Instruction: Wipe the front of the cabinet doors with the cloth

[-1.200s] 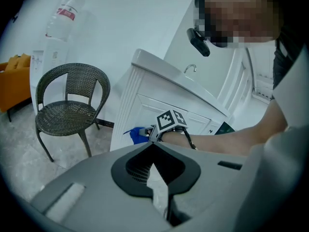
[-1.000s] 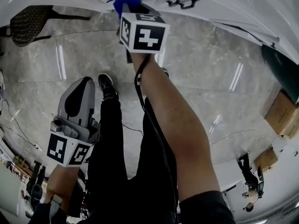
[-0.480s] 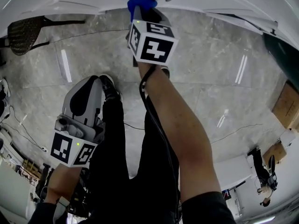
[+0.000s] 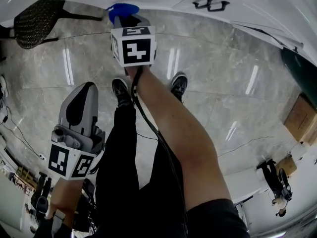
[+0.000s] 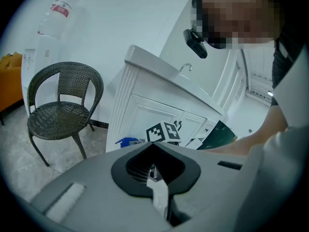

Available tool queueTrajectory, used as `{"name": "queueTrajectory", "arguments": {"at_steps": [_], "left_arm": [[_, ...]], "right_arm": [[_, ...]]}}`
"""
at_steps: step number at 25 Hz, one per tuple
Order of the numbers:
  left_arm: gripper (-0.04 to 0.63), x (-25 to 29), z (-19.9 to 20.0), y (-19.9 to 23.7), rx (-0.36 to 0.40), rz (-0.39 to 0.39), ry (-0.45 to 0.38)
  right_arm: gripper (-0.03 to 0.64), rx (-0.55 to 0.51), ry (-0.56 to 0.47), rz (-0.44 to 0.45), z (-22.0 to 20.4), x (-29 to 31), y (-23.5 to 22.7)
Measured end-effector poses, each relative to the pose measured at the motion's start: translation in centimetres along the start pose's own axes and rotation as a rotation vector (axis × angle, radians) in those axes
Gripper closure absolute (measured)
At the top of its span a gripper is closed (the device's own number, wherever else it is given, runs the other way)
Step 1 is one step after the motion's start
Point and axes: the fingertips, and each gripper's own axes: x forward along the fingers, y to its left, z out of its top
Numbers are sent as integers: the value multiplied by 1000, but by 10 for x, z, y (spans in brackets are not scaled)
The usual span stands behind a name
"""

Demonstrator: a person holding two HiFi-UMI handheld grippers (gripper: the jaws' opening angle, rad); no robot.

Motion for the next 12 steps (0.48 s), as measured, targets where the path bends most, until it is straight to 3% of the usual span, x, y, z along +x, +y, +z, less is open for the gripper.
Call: {"name": "queueTrajectory", "arguments": {"at_steps": [5, 12], "left_arm": [[597, -20, -6, 28, -9, 21, 9], [597, -23, -13, 41, -18, 48, 10]], "right_arm": [[560, -22, 11, 30, 3, 31, 37], [558, -65, -26, 19, 28, 32, 22]]}}
